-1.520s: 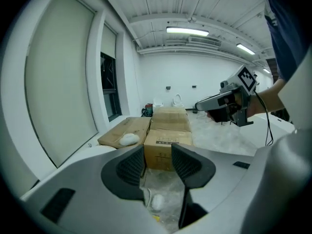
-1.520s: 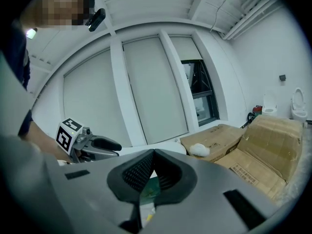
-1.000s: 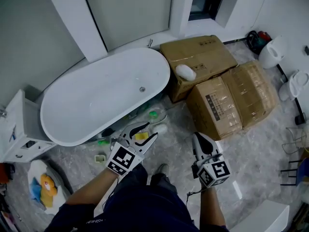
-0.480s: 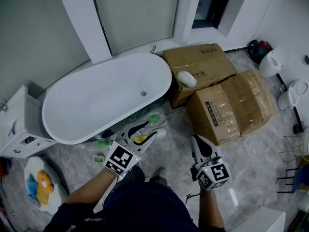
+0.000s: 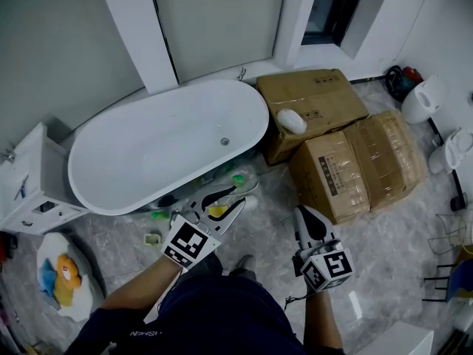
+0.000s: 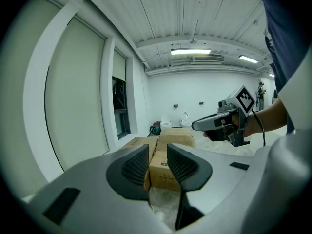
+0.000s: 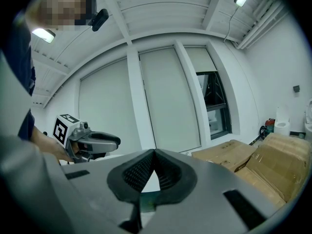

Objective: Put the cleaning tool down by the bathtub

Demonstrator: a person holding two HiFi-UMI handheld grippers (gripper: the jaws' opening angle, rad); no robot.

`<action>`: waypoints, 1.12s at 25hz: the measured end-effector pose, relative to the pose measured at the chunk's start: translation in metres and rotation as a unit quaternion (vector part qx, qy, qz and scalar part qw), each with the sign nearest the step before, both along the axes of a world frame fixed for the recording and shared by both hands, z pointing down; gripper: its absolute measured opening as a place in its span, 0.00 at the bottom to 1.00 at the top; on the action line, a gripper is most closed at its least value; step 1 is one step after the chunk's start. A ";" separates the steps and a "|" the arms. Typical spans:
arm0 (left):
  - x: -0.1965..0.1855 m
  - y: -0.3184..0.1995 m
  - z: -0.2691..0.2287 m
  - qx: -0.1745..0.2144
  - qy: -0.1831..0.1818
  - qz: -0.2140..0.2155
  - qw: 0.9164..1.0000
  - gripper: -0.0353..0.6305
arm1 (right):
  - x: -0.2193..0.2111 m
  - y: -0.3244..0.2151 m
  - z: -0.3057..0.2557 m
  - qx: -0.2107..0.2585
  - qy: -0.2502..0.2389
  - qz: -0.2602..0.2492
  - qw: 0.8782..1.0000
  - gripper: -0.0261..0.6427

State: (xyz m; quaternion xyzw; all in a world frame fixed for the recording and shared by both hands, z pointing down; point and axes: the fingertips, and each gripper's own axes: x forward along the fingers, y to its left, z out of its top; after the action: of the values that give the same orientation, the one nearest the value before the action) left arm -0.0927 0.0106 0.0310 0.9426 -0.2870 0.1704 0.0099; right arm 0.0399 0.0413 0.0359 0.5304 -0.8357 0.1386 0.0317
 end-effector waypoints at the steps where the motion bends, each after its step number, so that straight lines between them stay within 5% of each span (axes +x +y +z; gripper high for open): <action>1: 0.000 0.000 -0.002 0.001 0.001 0.000 1.000 0.25 | 0.000 -0.001 -0.001 0.001 0.000 -0.001 1.000 0.05; 28: 0.014 -0.002 -0.016 0.012 0.023 -0.011 1.000 0.10 | -0.002 -0.007 -0.013 0.018 -0.007 -0.032 0.999 0.05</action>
State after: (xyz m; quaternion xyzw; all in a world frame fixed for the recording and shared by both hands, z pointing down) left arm -0.0787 0.0083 0.0146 0.9431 -0.2992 0.1450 0.0066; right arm 0.0381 0.0347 0.0230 0.5026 -0.8549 0.1264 0.0210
